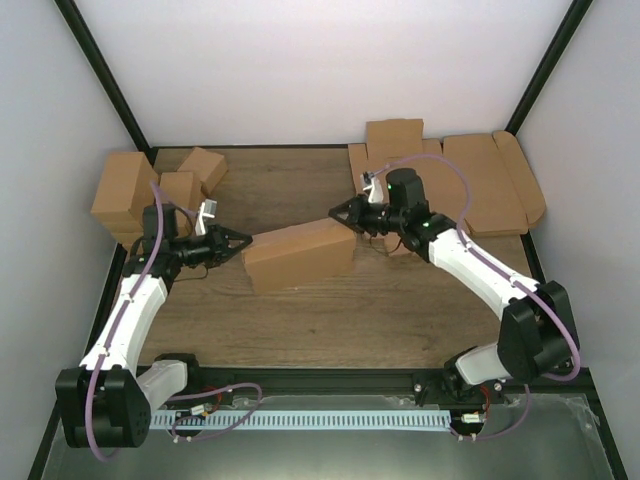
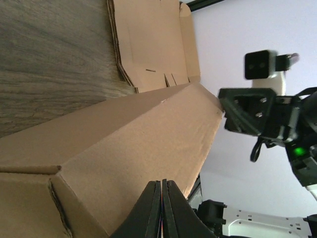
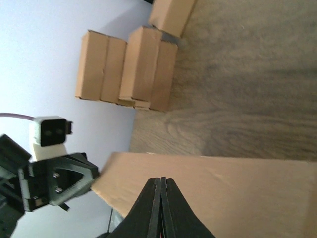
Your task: Fold the paper box
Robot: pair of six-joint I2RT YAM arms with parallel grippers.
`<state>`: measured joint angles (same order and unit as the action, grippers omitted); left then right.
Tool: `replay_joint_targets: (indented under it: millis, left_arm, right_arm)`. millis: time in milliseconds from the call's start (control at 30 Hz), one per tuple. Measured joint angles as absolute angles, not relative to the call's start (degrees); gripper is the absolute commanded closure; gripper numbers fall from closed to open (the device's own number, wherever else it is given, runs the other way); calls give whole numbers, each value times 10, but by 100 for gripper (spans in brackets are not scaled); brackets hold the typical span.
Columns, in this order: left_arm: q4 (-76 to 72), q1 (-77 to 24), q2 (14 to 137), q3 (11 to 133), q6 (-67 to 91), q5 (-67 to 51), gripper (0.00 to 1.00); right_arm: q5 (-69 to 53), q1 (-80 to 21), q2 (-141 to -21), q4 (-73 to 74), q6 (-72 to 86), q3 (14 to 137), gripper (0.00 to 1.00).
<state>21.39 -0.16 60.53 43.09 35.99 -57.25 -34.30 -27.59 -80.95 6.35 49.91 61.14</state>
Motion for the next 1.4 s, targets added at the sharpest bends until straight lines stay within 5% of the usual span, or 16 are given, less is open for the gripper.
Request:
replay_joint_targets:
  millis: [1400]
  left_arm:
    - [197, -2, 604, 409, 342, -584, 96]
  right_arm:
    - [-423, -236, -816, 32, 459, 567, 99]
